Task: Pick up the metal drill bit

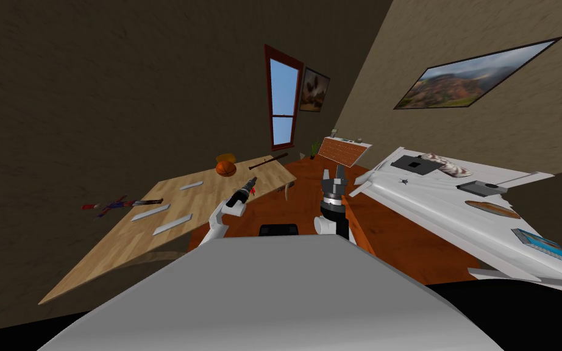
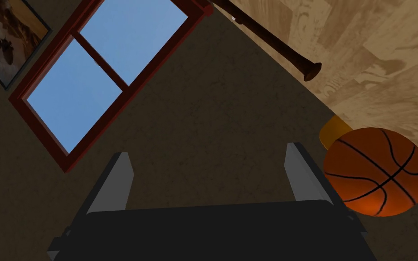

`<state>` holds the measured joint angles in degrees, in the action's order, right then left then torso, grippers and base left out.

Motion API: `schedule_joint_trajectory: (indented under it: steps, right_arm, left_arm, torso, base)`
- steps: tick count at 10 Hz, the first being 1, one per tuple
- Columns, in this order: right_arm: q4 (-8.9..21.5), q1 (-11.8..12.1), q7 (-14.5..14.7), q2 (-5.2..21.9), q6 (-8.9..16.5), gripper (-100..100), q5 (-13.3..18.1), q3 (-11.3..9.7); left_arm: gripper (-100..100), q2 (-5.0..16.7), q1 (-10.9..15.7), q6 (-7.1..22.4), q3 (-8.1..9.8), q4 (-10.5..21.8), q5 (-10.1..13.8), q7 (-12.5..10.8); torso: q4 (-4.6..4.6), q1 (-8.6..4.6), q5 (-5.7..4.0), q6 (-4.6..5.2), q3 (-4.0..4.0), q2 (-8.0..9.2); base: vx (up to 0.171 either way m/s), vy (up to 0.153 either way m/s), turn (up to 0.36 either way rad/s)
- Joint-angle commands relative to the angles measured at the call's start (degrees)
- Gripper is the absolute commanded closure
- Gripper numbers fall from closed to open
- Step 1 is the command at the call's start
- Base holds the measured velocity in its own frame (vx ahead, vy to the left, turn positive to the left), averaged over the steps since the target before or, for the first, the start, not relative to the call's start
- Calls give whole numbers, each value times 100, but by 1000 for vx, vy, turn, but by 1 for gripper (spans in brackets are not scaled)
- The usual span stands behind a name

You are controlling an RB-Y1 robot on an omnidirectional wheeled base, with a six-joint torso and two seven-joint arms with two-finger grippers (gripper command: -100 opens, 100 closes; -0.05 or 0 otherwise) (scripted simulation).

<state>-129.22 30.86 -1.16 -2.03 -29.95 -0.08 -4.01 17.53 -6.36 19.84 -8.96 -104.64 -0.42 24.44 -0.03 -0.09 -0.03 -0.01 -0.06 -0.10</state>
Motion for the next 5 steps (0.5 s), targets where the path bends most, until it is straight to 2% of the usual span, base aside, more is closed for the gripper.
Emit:
schedule_joint_trajectory:
  steps: [1, 4, 5]
  right_arm:
    - [0, 0, 0, 0, 0, 0, 0, 0]
    - [0, 0, 0, 0, 0, 0, 0, 0]
    - [0, 0, 0, 0, 0, 0, 0, 0]
  left_arm:
    - [-100, 75, 162, 286, -84, 193, 83, 104]
    - [-100, 131, 277, 745, -161, 372, 150, 190]
    - [-100, 189, 384, 935, -239, 552, 220, 272]
  torso:
    - [0, 0, 0, 0, 0, 0]
    - [-1, 3, 1, 0, -2, -4]
    - [-1, 3, 1, 0, -2, -3]
  base:
    - [31, -26, -1]
    - [32, -19, -3]
    - [42, -17, -8]
